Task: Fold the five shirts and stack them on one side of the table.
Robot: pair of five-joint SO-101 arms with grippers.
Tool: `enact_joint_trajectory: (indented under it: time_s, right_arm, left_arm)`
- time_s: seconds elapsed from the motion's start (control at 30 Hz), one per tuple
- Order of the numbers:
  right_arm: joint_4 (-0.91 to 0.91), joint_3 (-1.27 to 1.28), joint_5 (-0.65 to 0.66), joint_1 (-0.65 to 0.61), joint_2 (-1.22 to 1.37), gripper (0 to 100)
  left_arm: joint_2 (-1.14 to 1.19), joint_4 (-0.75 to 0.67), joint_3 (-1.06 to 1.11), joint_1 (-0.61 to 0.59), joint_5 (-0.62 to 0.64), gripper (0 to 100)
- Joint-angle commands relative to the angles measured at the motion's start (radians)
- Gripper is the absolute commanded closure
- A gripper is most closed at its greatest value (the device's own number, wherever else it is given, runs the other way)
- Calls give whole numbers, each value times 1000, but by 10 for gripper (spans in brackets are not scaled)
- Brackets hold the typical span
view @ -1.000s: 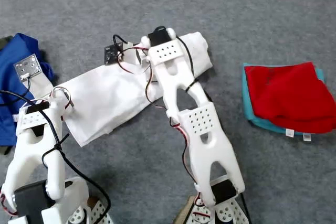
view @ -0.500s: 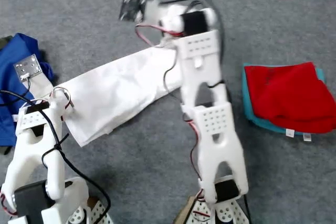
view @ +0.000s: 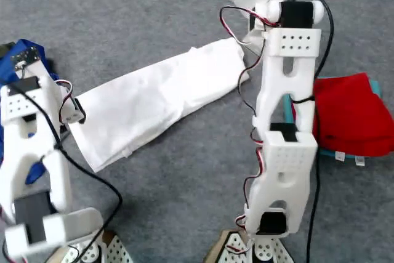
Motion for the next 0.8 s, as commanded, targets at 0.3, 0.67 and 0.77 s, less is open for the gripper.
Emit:
enact_joint_trajectory:
  time_s: [0.3, 0.67, 0.77]
  right_arm:
    - [12, 340, 68, 82, -259, 993]
    - [15, 398, 58, 76, -285, 993]
    - [15, 400, 49, 64, -302, 993]
  left_arm:
    - [406, 17, -255, -40, 5, 850]
    - [329, 299, -448, -72, -3, 795]
    - [325, 331, -476, -74, -3, 733]
